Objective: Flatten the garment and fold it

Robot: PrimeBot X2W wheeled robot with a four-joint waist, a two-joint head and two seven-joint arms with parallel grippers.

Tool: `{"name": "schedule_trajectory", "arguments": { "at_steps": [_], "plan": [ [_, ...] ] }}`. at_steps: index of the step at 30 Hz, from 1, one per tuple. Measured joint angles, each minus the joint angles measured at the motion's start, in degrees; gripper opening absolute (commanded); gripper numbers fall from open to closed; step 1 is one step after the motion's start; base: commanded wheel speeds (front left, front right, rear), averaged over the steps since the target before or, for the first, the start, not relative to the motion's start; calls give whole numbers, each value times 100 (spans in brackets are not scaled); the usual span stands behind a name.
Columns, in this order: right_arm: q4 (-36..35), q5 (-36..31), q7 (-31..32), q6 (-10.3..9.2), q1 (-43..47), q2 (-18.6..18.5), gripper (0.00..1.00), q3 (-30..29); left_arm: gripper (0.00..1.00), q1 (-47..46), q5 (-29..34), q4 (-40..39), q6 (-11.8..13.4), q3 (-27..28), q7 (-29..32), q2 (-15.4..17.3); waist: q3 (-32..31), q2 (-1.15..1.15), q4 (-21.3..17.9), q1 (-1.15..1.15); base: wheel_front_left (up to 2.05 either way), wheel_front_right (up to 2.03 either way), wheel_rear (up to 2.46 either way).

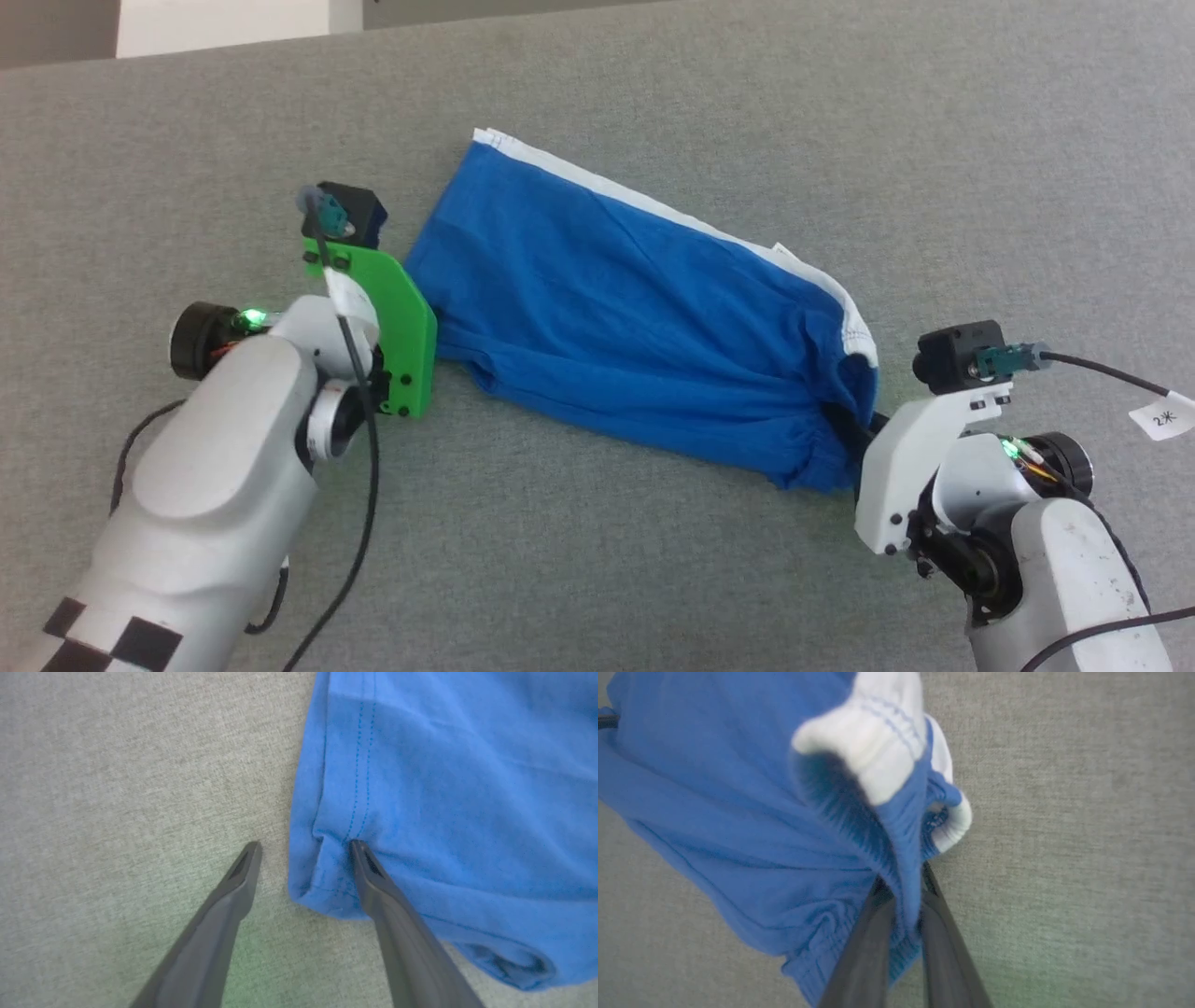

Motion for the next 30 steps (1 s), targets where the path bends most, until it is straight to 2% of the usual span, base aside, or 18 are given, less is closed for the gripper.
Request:
{"name": "schedule_trajectory", "arguments": {
  "at_steps": [1,2,3,9,18,22,26,30],
  "plan": [
    [0,4,-8,1,-6,3,0,5,73,-19,-107,48,0,40,90,-7,18,0,-23,0,0,0,0],
    [2,5,-30,1,-8,5,0,12,4,-26,-188,77,0,54,178,-9,29,0,-41,0,0,0,0],
    [3,9,-48,2,-9,11,0,16,0,-48,-275,94,0,91,274,-12,38,0,-58,0,0,0,0],
    [10,44,-56,9,-12,20,0,-46,0,-24,-650,98,-4,260,459,-119,29,0,-19,0,0,0,0],
    [-7,-19,-10,-4,-17,-85,0,-7,0,254,-989,-24,-56,638,-191,-216,-232,0,130,0,0,0,0],
    [-93,145,213,-3,-66,-444,0,22,0,547,-1247,-450,-80,945,-520,-196,-431,0,200,0,0,0,0],
    [-226,487,528,-3,-137,-1029,0,9,0,1092,-1404,-1155,-65,1055,-735,-213,-634,0,322,0,0,0,0],
    [-353,1049,915,-2,-108,-1526,0,116,0,1798,-1469,-1857,137,1074,-886,-199,-797,0,495,0,0,0,0]
  ]
}}
